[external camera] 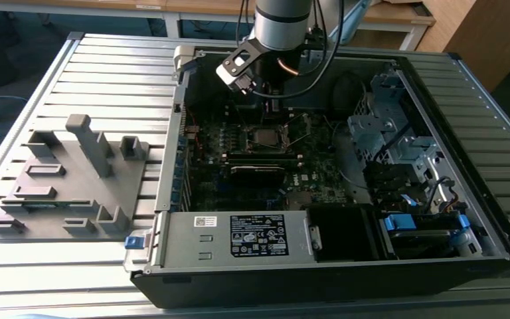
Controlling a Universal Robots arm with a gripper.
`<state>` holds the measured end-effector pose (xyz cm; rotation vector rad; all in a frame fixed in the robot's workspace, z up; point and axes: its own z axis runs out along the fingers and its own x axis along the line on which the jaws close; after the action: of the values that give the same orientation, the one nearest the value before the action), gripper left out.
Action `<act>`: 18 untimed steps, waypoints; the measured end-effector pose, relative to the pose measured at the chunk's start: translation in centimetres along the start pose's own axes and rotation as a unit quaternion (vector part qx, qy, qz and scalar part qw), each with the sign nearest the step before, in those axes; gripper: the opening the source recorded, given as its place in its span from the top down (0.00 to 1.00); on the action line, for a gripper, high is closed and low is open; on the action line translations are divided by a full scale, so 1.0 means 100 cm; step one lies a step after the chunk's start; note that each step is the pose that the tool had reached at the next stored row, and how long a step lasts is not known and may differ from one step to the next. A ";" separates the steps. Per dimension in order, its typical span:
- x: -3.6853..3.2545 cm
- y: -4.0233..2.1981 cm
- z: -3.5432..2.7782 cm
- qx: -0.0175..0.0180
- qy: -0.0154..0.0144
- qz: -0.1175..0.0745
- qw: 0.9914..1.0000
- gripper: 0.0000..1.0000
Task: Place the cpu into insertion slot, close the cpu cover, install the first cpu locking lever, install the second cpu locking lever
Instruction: 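Close the cpu cover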
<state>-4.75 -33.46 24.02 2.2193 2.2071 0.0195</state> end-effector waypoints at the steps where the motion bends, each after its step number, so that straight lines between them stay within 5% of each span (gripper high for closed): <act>1: 0.0000 0.0000 -0.0008 0.000 0.000 0.000 1.000 0.90; 18: 0.0000 0.0001 -0.0054 0.000 0.000 0.000 1.000 0.90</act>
<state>-4.75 -33.46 24.56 2.2192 2.2072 0.0195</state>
